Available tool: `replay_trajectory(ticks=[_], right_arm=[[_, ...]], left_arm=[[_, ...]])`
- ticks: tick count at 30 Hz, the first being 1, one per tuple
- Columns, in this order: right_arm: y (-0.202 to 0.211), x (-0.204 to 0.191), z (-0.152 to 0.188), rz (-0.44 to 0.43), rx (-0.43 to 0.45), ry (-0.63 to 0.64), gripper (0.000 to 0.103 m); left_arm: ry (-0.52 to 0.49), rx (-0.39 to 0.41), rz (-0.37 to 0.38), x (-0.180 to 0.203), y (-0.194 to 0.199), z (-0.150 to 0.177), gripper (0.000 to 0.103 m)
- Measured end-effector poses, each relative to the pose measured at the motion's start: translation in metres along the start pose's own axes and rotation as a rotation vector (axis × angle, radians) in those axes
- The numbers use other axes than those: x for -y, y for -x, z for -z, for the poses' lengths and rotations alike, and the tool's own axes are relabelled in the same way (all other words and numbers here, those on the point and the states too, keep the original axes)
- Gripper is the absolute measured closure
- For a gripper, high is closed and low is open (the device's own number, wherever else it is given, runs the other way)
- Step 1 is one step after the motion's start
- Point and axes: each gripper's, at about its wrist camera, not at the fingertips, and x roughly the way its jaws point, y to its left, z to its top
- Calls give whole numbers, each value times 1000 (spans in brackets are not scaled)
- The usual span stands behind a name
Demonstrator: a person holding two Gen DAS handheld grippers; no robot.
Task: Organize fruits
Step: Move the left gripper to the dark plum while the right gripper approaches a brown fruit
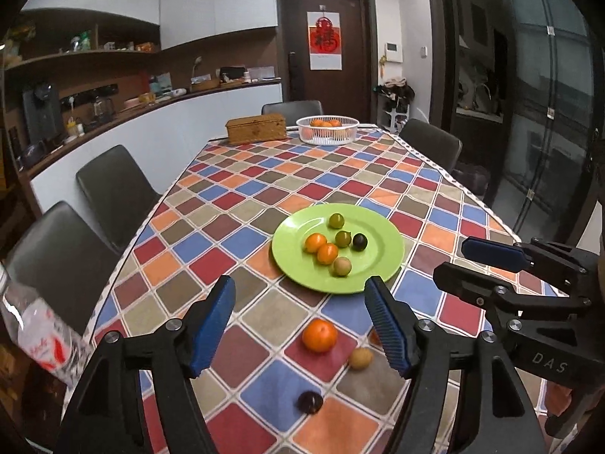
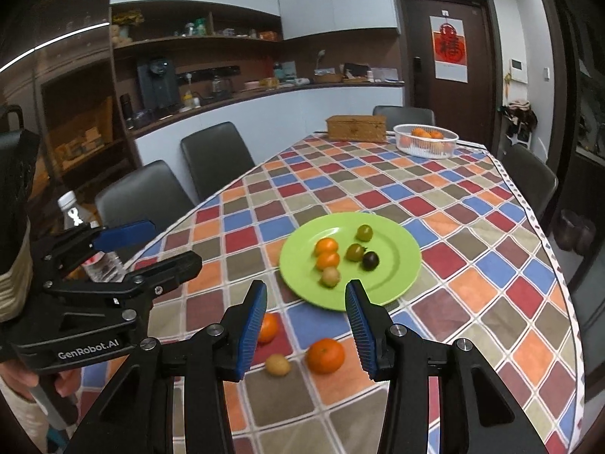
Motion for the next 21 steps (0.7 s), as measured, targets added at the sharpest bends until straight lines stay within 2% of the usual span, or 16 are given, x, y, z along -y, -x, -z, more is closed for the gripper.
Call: replay_trajectory(ticks=[13,21], right_arm=[[12,-38,33,0,18,119,59],[3,-47,55,-9,-19,174,59]], left_arm=[[16,13,-29,-8,22,49,32],[-18,18,-36,-7,22,76,32]])
